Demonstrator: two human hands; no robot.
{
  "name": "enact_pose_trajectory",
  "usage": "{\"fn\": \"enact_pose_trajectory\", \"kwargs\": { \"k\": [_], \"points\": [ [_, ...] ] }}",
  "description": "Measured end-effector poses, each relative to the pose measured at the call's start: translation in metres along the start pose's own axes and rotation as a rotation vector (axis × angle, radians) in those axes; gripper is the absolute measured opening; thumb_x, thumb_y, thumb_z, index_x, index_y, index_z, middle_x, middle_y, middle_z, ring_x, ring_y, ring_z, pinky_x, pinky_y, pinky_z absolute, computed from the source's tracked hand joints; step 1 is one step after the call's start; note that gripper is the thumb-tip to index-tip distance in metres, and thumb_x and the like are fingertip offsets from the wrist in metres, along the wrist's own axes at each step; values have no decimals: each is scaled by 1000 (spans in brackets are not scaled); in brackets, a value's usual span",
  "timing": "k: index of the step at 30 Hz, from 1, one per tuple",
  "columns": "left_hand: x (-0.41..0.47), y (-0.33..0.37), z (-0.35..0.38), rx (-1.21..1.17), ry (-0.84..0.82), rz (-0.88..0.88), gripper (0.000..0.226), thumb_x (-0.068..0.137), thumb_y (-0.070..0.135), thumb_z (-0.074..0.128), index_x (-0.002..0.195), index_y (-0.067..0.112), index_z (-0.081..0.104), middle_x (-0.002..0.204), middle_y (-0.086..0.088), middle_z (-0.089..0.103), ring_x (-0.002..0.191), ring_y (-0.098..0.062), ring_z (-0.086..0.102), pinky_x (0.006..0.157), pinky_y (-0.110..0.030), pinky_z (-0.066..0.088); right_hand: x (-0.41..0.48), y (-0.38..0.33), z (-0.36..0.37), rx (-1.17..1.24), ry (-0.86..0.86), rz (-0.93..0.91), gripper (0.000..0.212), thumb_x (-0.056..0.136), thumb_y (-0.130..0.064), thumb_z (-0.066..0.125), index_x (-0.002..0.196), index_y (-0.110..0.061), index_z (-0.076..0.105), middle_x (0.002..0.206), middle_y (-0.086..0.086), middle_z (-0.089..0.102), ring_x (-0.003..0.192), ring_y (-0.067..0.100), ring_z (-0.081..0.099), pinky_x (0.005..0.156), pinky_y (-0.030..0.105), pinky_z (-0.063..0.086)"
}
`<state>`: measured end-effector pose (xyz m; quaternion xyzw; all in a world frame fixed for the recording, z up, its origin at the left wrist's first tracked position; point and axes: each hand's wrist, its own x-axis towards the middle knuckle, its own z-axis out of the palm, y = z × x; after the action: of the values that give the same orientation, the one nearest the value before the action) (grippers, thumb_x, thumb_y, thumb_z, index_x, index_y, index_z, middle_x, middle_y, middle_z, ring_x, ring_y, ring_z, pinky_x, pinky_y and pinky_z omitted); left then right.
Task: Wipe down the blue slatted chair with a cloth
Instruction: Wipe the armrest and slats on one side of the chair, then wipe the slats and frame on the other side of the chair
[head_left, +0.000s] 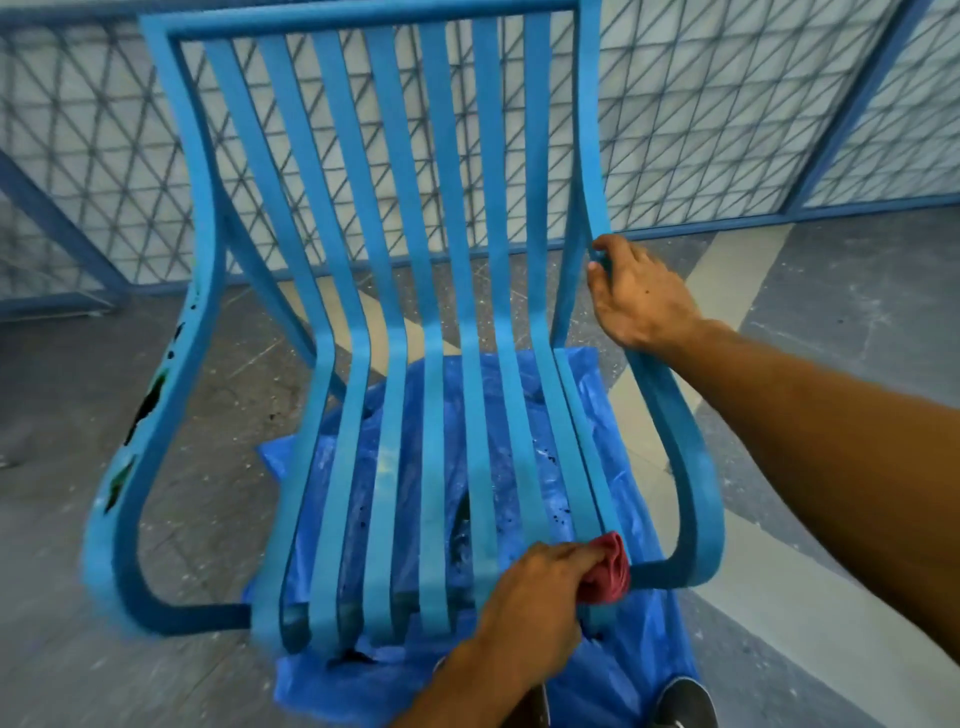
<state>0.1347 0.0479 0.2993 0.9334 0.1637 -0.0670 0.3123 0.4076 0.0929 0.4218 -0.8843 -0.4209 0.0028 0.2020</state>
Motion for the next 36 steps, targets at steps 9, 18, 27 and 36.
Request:
{"fn": "enact_pose_trajectory", "kwargs": {
  "k": [9,18,27,36],
  "points": [
    [-96,-37,-14,-745,442,-329,45,80,-3,65,103,36,63,95,16,76,88,-2,71,83,-18,55,-112,-85,31,544,-161,-70,33,98,-29,61,125,-11,58,118,6,65,116,21,60,102,36,45],
    [-170,-66,-76,-942,789,-280,36,83,-6,69,108,20,67,101,10,76,93,-2,70,89,-18,51,-215,-183,79,1092,-767,179,57,82,-62,54,105,-14,73,100,2,75,90,16,68,85,29,54],
    [-245,-117,-175,-228,1356,-161,44,89,1,60,128,21,60,123,6,64,108,-16,61,97,-23,45,-202,-297,98,1175,-839,277,99,66,-89,28,117,-17,72,115,4,75,107,20,67,90,34,47],
    [-251,-189,-172,-73,1015,-298,69,78,-14,59,132,27,66,133,7,64,117,-21,54,105,-16,34,-207,-346,110,1056,-821,251,98,74,-92,6,105,-33,78,109,-11,76,114,14,63,102,38,40]
  ]
}}
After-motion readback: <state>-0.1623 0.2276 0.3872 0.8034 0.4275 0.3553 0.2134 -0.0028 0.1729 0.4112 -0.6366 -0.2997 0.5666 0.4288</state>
